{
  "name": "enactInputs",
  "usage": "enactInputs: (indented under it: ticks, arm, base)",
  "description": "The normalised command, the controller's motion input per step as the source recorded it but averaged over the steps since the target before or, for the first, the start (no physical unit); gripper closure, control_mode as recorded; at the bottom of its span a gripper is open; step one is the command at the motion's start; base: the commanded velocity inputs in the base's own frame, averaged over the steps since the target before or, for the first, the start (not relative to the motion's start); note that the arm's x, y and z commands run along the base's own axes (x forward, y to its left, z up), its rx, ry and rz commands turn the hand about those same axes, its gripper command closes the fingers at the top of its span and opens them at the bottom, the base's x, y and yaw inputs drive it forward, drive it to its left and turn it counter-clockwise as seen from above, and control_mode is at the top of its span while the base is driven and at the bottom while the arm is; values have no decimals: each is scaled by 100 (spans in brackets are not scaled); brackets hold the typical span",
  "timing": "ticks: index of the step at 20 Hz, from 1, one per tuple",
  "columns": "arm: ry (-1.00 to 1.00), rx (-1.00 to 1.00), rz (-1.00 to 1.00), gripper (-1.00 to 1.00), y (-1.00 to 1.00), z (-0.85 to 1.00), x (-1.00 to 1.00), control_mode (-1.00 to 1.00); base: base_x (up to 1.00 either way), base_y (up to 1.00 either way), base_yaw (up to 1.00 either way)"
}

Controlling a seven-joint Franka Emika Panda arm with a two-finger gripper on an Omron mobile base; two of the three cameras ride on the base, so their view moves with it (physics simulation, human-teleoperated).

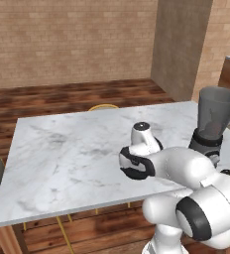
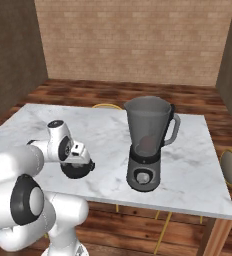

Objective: Grab the garlic and onion from the fridge, place them in the blender, close the lid, and turn on the blender to create a marinade.

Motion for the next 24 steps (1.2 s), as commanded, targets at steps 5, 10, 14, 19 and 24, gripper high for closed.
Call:
enactInputs:
  ticks: [5,10,14,19,24]
  arm:
    - [0,0,0,-100,0,-23,30,-100]
    - [0,0,0,-100,0,-32,21,-100]
    - [0,0,0,-100,0,-35,15,-100]
    - [0,0,0,-100,0,-38,4,-100]
    - [-2,1,0,-100,-14,-45,-30,-100]
  base:
    - [0,0,0]
    - [0,0,0]
    - [0,0,0]
    - [0,0,0]
    - [0,0,0]
